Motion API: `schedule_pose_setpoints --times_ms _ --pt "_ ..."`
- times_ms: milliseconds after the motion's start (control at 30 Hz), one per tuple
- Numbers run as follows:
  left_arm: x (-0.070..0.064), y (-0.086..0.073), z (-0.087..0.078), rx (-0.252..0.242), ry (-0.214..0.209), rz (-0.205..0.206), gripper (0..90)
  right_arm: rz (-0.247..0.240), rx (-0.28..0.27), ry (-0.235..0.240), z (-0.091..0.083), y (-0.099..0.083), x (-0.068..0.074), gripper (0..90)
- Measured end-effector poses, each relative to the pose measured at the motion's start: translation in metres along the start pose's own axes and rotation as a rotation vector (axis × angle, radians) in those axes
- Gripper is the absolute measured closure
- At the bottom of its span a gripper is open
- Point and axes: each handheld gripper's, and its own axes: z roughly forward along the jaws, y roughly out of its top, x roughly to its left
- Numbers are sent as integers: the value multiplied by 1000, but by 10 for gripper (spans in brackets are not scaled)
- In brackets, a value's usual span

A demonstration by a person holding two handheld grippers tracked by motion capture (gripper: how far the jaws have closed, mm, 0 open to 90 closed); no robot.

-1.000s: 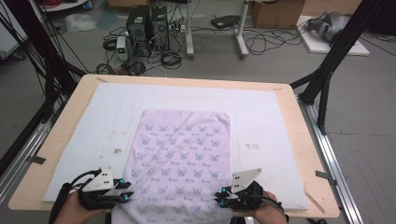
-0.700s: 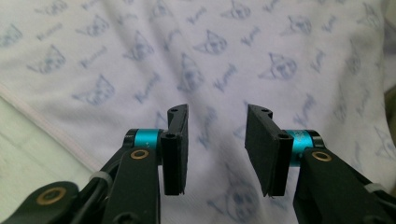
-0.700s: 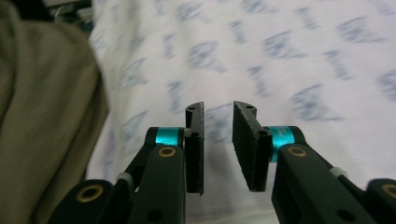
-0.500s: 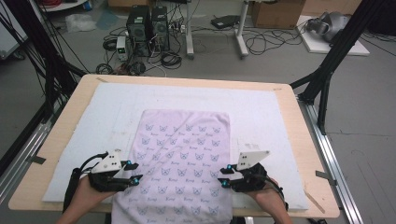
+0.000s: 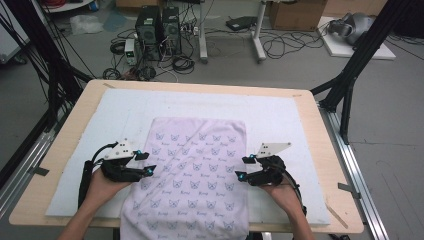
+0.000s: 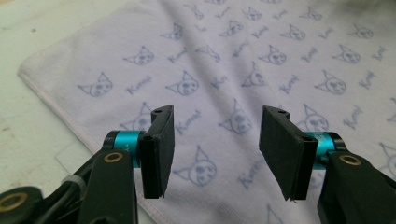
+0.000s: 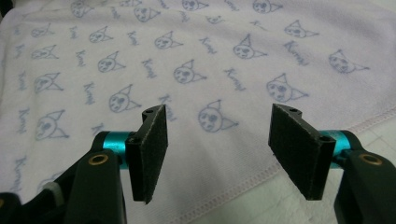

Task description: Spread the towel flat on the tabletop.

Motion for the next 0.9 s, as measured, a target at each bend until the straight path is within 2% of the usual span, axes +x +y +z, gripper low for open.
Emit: schedule_pose_setpoints --times_ms 100,167,267,333,433,500,600,900 --pt "3 3 3 -9 15 0 457 2 2 -3 2 2 -3 310" --pt "4 3 6 -10 17 0 453 -4 -17 -2 2 4 -3 281" --pt "3 2 8 0 26 6 403 7 -11 -10 5 5 -6 218" --pt "3 2 10 -1 32 -3 376 11 -8 -17 7 6 -9 209" --pt "7 0 12 11 6 -29 332 11 -7 -31 9 9 -12 196" --pt "10 -1 12 25 21 -41 302 22 -16 -38 10 11 -13 182" --pt "13 -3 11 23 27 -55 265 13 -17 -50 11 12 -13 182" --pt "14 -3 11 24 34 -53 242 11 -31 -52 9 12 -12 181"
